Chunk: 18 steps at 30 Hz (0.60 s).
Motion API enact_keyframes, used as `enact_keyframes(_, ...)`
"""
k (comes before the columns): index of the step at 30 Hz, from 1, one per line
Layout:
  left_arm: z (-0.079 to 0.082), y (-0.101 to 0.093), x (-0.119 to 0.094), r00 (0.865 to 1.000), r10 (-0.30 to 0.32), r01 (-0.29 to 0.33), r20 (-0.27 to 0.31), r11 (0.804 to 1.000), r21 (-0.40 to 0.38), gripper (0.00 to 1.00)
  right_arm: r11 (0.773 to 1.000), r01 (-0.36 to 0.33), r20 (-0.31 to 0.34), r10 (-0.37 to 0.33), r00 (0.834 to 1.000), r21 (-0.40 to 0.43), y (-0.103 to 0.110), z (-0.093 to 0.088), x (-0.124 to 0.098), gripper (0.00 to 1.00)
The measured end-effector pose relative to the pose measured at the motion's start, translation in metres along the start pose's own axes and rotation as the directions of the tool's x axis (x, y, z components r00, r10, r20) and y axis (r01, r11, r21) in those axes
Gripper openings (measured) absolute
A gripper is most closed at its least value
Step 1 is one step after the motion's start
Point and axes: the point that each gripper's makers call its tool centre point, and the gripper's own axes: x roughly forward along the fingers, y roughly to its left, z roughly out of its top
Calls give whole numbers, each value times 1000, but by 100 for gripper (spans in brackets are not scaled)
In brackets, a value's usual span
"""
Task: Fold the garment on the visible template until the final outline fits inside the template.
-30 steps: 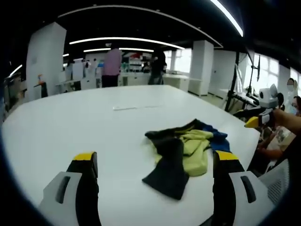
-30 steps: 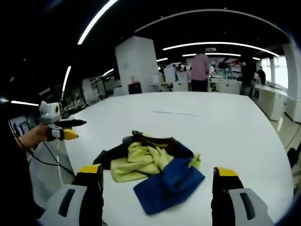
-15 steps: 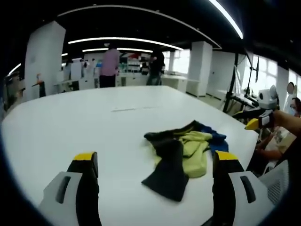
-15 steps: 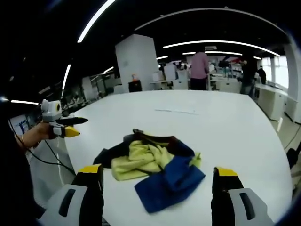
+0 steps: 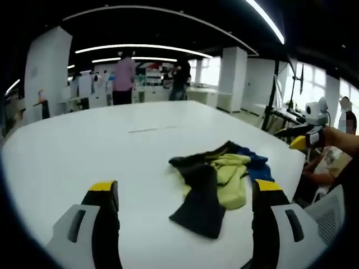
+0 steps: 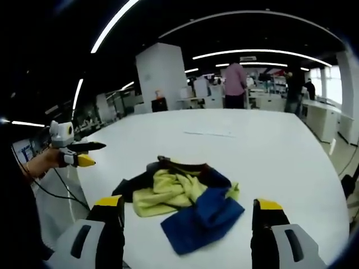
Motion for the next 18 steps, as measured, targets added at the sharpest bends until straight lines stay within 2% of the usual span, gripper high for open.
enact_keyframes(5,3,2,2,1000,-22,23,20,999,-29,95,1000,7,3,-7,1000,1,2,2,1,94)
enact_keyframes(10,3,3,4,999,-45,46,22,999,-24,95,1000,23,1,-23,1000,3,3,1,1,94)
enact_keyframes(18,-3,-1,10,997,-71,71,-4,997,-24,93,1000,26,-8,-26,1000,4,5,0,0,92)
